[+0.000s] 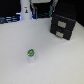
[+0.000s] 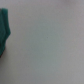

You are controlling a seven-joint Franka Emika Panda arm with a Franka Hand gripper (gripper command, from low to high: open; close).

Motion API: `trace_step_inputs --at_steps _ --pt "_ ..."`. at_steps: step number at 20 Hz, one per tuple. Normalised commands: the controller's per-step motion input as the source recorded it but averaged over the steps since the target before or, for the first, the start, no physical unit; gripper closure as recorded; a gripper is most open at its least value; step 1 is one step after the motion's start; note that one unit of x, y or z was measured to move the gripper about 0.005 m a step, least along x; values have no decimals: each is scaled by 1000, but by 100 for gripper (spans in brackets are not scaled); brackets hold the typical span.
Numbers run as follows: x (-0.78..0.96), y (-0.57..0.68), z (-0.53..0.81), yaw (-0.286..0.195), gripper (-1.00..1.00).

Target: Open the kcup holder, insert the kcup into the holder, and close the kcup holder

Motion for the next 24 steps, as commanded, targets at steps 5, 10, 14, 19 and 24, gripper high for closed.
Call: trace_step_inputs --at_steps 5,10,14,19,24 --pt "-175 576 126 -127 -100" --pt "-225 680 36 -185 -100" --pt "-287 659 16 -181 -100" --pt "-328 628 -33 -180 -100" --pt "-317 614 -115 -178 -100"
